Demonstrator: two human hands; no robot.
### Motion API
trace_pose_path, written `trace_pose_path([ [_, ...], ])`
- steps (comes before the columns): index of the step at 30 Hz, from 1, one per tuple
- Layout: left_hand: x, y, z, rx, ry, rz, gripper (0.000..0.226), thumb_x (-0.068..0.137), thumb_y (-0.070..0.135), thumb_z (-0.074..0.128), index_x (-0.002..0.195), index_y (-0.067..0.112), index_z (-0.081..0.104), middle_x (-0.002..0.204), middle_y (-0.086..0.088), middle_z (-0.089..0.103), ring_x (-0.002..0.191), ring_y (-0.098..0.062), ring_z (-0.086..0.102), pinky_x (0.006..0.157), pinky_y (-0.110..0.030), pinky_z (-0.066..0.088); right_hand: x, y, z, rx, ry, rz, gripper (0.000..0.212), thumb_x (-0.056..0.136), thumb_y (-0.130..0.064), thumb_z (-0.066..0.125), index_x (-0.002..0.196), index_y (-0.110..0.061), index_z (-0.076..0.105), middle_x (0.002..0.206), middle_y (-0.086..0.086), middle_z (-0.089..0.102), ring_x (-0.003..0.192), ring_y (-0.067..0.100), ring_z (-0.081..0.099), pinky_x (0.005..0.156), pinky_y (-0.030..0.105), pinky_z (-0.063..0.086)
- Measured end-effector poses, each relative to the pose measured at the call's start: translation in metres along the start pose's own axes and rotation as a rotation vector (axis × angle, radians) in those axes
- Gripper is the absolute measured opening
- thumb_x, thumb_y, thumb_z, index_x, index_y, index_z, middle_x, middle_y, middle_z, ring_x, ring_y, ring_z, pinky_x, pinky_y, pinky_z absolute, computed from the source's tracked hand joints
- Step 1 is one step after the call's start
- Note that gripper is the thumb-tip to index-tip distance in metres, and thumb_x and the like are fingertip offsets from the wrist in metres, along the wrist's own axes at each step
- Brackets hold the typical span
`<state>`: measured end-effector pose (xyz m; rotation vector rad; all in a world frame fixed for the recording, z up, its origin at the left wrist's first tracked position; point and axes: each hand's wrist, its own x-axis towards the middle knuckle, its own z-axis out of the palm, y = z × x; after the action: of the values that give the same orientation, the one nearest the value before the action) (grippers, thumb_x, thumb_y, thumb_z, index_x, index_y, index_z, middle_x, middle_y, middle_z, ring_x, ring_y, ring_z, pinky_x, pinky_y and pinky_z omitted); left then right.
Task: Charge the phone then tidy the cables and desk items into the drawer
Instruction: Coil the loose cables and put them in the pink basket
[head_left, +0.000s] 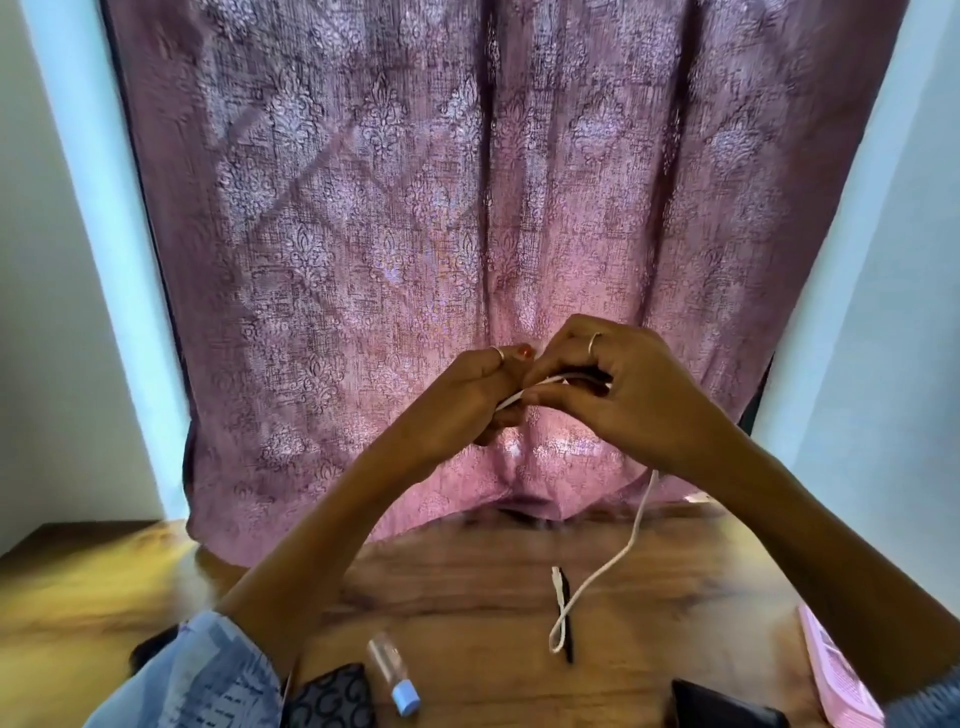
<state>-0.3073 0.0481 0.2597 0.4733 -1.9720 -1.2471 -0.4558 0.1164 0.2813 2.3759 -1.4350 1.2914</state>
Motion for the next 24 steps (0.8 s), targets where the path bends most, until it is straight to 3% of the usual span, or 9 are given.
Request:
trace_pose_path([
  [3,-0.006,0.004,0.003,0.017,-0.032,-0.008,0.049,0.093,0.05,0.028,0.066,0.012,0.043,0.047,0.008,0.033,0.039,-0.003,0.023,0.041,-0.016,0.02,0.002,0.0,-0.005,0.059,0.018,0.001,0.009,0.075,-0.018,0.077,0.082,-0.016,0.073,0.083,-0.009,0.062,0.077,0.006,0.064,0.076,0.024,0.054],
  [7,-0.015,0.009,0.005,-0.062,-0.162,-0.044,0.068,0.086,0.058,0.025,0.08,-0.004,0.052,0.047,0.007,0.026,0.04,-0.005,0.015,0.043,-0.017,0.013,0.001,0.001,-0.007,0.192,0.059,0.002,0.011,0.075,-0.019,0.077,0.08,-0.022,0.068,0.082,-0.003,0.06,0.066,0.013,0.06,0.063,0.027,0.05],
  [10,-0.022,0.012,0.009,-0.223,-0.211,-0.085,0.071,0.086,0.056,0.029,0.098,-0.008,0.058,0.047,0.007,0.024,0.038,-0.003,0.014,0.039,-0.016,0.01,-0.008,0.003,-0.004,0.331,0.122,0.059,0.005,0.076,-0.023,0.069,0.078,-0.018,0.068,0.076,0.002,0.063,0.062,0.026,0.054,0.059,0.034,0.045],
  [14,-0.021,0.01,0.024,-0.678,-0.222,-0.029,0.05,0.092,0.043,0.033,0.097,0.003,0.063,0.042,0.008,0.028,0.031,0.001,0.017,0.035,-0.018,0.008,-0.026,0.017,0.006,0.532,0.224,0.179,0.01,0.084,-0.022,0.059,0.082,-0.021,0.069,0.057,-0.005,0.058,0.046,0.011,0.043,0.044,0.022,0.035],
  [16,-0.014,0.006,0.033,-0.886,-0.213,0.034,0.043,0.093,0.036,0.035,0.098,0.007,0.067,0.042,0.007,0.032,0.03,-0.001,0.017,0.037,-0.018,0.014,-0.037,0.03,0.012,0.523,0.25,0.262,0.016,0.087,-0.025,0.055,0.091,-0.015,0.067,0.058,-0.004,0.055,0.042,0.006,0.038,0.039,0.017,0.03],
  [18,-0.006,0.003,0.04,-1.026,-0.215,0.085,0.036,0.092,0.031,0.039,0.105,0.009,0.065,0.047,0.006,0.037,0.034,-0.003,0.02,0.04,-0.017,0.023,-0.048,0.041,0.022,0.541,0.265,0.324,0.014,0.093,-0.018,0.054,0.094,-0.021,0.067,0.057,0.0,0.052,0.041,0.004,0.038,0.039,0.015,0.03],
  [21,0.008,-0.003,0.059,-1.055,-0.199,0.13,0.037,0.088,0.026,0.049,0.12,0.008,0.056,0.056,0.007,0.041,0.04,-0.002,0.035,0.047,-0.017,0.034,-0.071,0.05,0.033,0.474,0.243,0.34,0.035,0.096,-0.006,0.048,0.099,-0.036,0.065,0.054,0.005,0.048,0.044,0.007,0.038,0.042,0.016,0.033],
  [24,0.018,-0.01,0.084,-0.942,-0.075,0.127,0.043,0.085,0.021,0.052,0.126,0.007,0.051,0.06,0.007,0.044,0.044,-0.004,0.041,0.05,-0.018,0.037,-0.093,0.055,0.031,0.326,0.16,0.395,0.027,0.098,-0.008,0.045,0.114,-0.024,0.06,0.055,0.001,0.049,0.046,0.005,0.042,0.046,0.017,0.036],
])
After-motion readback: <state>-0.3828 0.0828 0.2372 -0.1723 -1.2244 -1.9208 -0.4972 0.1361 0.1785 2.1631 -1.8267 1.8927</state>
